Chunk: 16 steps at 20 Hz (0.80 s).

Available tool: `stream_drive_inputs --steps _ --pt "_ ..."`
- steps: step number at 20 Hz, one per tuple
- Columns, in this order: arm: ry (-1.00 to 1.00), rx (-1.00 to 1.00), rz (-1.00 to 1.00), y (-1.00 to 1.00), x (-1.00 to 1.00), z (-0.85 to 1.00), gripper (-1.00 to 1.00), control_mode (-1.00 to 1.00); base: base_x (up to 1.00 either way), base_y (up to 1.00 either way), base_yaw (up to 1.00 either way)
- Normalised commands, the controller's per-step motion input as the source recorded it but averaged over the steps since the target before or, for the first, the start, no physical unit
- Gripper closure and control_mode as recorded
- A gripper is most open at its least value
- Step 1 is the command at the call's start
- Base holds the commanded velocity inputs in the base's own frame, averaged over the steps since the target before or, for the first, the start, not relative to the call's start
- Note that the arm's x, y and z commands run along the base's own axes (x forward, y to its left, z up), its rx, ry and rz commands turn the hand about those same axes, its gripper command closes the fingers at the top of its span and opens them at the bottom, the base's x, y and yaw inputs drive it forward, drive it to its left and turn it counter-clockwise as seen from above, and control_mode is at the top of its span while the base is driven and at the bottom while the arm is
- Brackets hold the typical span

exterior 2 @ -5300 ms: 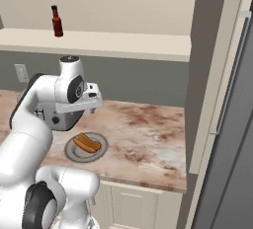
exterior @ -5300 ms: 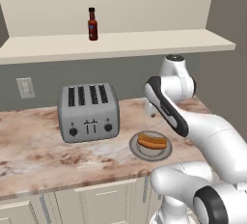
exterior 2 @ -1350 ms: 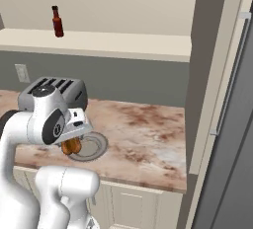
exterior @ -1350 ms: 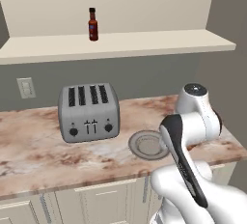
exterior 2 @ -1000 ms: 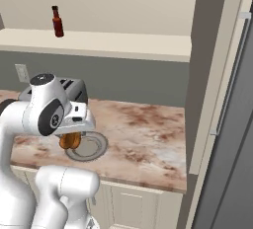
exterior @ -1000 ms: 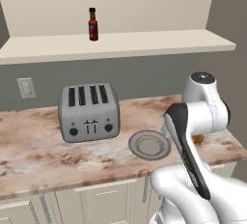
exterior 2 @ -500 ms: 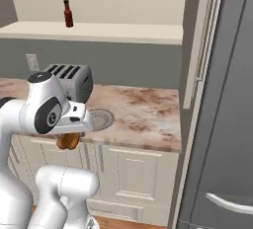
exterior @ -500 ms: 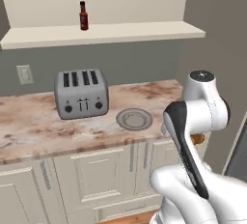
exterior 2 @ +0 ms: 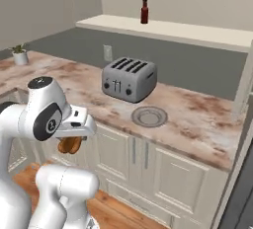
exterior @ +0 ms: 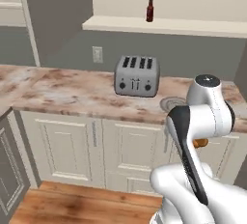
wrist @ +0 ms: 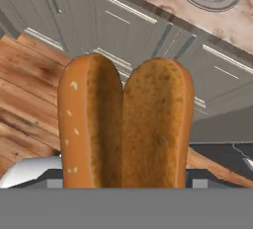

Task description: Move the hot dog bun to the plate on the dining table and place the condiment next to that plate. Then navigate to the fridge and take the sausage and place it on the plate as well.

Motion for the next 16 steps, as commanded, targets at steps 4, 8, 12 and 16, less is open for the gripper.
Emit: stream_drive_inputs --steps 4,8,12,16 --pt "0.0 0.0 0.0 0.0 0.0 0.0 1.0 1.0 -0.24 0.18 0.83" --pt "0.0 0.0 0.0 0.0 0.0 0.0 1.0 1.0 -0.3 0.29 0.76" --pt "0.0 0.0 0.0 0.0 0.0 0.0 1.0 1.0 -0.43 0.37 0.69" --pt "0.0 0.0 0.0 0.0 0.0 0.0 1.0 1.0 -0.36 0.28 0.68"
